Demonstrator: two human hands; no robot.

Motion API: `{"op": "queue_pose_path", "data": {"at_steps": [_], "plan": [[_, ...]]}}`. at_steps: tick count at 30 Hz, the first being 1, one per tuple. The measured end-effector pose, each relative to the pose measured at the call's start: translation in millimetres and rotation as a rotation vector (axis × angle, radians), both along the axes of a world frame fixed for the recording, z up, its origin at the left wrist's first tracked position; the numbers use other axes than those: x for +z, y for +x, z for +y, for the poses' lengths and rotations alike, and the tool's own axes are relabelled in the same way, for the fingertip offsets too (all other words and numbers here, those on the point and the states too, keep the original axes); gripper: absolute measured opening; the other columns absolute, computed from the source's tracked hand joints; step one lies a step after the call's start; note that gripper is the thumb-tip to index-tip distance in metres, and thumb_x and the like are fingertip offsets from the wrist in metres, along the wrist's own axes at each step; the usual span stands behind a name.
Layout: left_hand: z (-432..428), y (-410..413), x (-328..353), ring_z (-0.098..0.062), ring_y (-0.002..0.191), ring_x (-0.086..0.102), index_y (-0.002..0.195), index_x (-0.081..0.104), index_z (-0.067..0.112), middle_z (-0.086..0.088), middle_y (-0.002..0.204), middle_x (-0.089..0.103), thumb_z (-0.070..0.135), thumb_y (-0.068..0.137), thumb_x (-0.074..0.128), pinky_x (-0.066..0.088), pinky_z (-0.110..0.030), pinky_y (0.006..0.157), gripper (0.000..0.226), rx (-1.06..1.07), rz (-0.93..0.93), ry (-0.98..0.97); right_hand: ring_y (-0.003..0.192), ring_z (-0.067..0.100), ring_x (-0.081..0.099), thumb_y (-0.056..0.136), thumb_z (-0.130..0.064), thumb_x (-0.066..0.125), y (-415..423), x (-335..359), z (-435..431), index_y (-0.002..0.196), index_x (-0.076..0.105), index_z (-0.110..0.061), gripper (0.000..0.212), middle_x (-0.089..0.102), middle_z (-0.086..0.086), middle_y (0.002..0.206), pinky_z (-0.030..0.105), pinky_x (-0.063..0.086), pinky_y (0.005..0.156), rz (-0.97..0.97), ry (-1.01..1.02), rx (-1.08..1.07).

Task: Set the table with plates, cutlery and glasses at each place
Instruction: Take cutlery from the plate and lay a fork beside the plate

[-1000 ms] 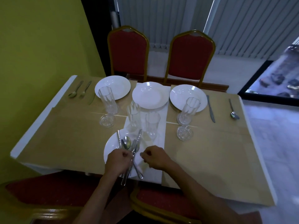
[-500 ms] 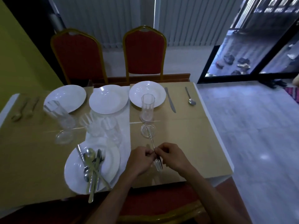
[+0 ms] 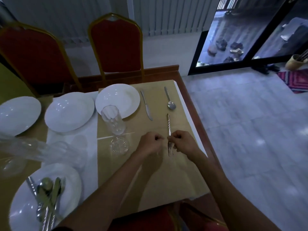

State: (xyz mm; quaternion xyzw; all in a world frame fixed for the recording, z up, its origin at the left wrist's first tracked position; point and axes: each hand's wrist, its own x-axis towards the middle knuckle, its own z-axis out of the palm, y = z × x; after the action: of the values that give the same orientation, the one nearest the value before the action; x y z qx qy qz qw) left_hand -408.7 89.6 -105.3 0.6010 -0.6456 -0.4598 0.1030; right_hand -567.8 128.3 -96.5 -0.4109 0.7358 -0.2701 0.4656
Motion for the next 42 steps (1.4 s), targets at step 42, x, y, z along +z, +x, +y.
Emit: {"op": "queue_pose_path", "data": {"at_steps": [42], "plan": [[-73, -6, -120, -0.028, 0.14, 0.038, 0.144, 0.047, 0.011, -0.008, 0.152, 0.042, 0.024, 0.092, 0.044, 0.022, -0.046, 0.12, 0.054, 0.373, -0.559, -0.579, 0.07, 0.02, 0.072, 0.084, -0.023, 0.073, -6, -81, -268, 0.082, 0.07, -0.001, 0.023, 0.073, 0.011, 0.075, 0.027, 0.057, 0.067, 0.468, 0.0, 0.306]]}}
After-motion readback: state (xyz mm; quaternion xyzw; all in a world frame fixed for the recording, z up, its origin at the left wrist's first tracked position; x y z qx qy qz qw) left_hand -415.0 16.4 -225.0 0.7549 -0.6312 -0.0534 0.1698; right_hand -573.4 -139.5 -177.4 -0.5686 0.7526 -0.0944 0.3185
